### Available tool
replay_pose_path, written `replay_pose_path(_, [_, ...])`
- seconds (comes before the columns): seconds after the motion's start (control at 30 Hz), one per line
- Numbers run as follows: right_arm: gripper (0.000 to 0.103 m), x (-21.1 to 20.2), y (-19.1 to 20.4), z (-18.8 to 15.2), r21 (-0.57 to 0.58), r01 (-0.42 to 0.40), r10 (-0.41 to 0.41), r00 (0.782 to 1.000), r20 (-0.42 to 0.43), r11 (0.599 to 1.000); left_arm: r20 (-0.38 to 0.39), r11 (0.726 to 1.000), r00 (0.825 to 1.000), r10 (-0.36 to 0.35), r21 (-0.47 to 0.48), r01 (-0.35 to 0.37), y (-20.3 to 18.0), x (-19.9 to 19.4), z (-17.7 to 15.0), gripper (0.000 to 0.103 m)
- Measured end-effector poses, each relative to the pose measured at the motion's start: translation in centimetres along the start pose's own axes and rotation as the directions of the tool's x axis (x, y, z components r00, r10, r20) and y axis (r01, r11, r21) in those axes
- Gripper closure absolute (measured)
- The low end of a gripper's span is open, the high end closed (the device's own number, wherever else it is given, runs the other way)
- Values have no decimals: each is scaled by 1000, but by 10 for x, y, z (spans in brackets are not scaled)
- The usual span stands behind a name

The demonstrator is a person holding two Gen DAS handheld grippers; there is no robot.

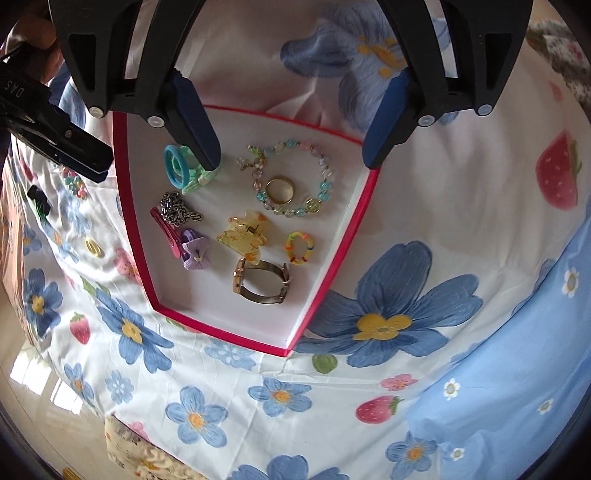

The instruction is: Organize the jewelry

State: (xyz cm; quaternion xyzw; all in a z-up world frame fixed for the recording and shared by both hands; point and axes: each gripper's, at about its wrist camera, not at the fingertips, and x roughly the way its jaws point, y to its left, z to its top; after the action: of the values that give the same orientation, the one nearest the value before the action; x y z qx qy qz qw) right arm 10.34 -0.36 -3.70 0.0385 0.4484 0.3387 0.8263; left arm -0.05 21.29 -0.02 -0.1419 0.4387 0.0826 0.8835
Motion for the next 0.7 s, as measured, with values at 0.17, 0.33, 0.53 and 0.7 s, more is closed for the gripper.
replay_pose_path(0.17, [35,-6,1,-7,3,-11,11,1000,19,1000,33,999,999,22,-24,-21,5,-15,-13,10])
replay_pose_path(0.33, [30,-8,6,-20,-16,-6,7,1000,19,1000,57,999,998,25,-48,-22,10,-25,-30,5])
replay_pose_path(0.53, [22,-17,14,-33,-67,18,-15,999,37,998,55,999,998,39,-28,-38,8,-27,-51,3])
replay_pose_path(0.7, [18,-19,21,-36,-89,32,-28,999,47,995,41,999,998,38,-24,-37,12,-26,-54,3])
